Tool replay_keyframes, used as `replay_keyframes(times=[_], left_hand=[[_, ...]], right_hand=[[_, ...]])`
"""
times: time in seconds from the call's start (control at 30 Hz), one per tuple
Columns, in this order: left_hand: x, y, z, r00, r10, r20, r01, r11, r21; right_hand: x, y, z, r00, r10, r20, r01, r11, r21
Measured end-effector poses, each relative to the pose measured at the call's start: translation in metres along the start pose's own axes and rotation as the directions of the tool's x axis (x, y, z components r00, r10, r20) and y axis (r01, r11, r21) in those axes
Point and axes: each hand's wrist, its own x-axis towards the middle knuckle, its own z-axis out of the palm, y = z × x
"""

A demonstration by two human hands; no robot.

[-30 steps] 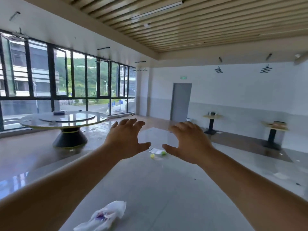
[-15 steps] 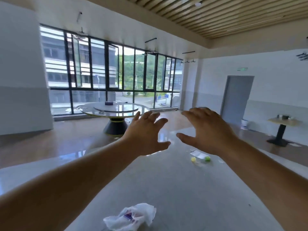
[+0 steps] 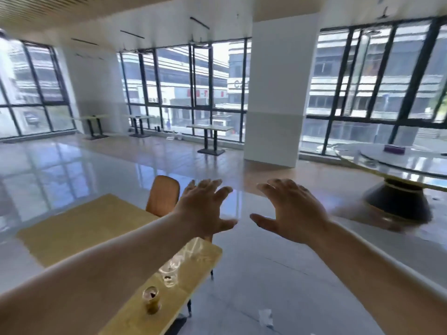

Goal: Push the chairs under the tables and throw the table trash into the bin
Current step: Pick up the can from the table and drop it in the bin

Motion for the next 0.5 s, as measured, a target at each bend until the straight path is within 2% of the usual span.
replay_keyframes(times=[0.17, 0.3, 0.43, 0.5], left_hand=[[-0.010, -0.102, 0.049, 0.955, -0.297, -0.021, 0.295, 0.954, -0.062], [-0.038, -0.155, 0.110, 0.896, -0.443, 0.013, 0.443, 0.893, -0.076], [-0.083, -0.178, 0.180, 0.782, -0.618, 0.077, 0.623, 0.779, -0.078], [-0.109, -0.176, 0.219, 0.709, -0.693, 0.130, 0.703, 0.708, -0.063]], right_hand=[[0.110, -0.066, 0.083, 0.977, -0.211, 0.019, 0.206, 0.966, 0.155], [0.168, -0.116, 0.159, 0.926, -0.373, 0.056, 0.350, 0.905, 0.240], [0.195, -0.160, 0.253, 0.867, -0.489, 0.096, 0.426, 0.827, 0.368], [0.195, -0.181, 0.303, 0.815, -0.564, 0.134, 0.464, 0.773, 0.432]])
